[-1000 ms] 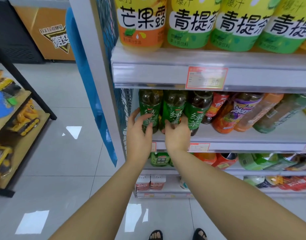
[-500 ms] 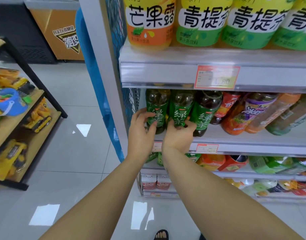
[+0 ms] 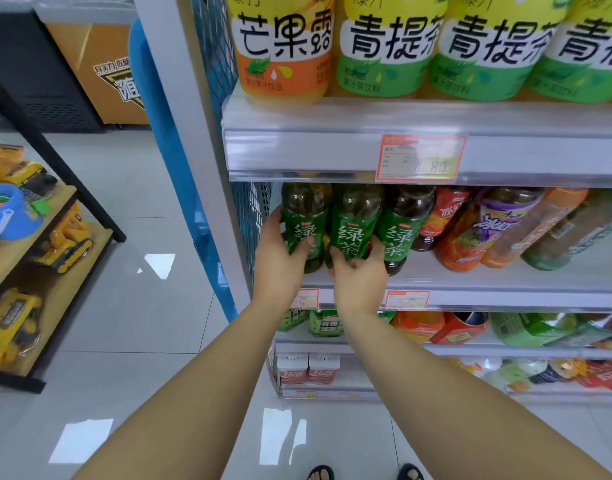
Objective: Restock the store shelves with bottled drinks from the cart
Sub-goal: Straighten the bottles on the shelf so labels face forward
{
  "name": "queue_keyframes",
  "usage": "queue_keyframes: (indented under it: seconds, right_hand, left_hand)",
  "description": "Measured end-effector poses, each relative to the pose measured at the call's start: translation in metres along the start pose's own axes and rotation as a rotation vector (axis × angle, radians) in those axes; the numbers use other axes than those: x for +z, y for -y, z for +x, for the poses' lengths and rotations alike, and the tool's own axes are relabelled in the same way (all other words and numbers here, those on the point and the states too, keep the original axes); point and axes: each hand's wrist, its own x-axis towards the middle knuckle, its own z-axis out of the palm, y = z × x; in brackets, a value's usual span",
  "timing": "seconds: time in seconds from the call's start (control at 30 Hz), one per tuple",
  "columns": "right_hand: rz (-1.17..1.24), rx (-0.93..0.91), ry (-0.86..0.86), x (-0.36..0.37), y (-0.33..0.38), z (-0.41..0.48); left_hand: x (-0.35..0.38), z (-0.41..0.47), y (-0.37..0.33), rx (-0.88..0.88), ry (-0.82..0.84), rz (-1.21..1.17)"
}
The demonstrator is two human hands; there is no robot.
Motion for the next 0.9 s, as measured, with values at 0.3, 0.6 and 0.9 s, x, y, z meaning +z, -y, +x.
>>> queue_keyframes:
  seconds: [0.3,0.6,0.9]
  right_hand:
    - [-0.023,-0.164,0.123,-0.043,-0.001,-0.006]
    - [-0.021,-0.221,0.196,-0.077,-0.008,0.048]
    - [-0.155,-0.284,0.336,-0.094,-0.014,0.069]
  left_hand:
    - [0.001,-0.001,0.005,0.03,0.006,0.004]
    - [0.009,-0.006,0.01,0.002,-0.024,0.024]
    - [0.012,-0.005,0.019,0.03,-0.027,0.009]
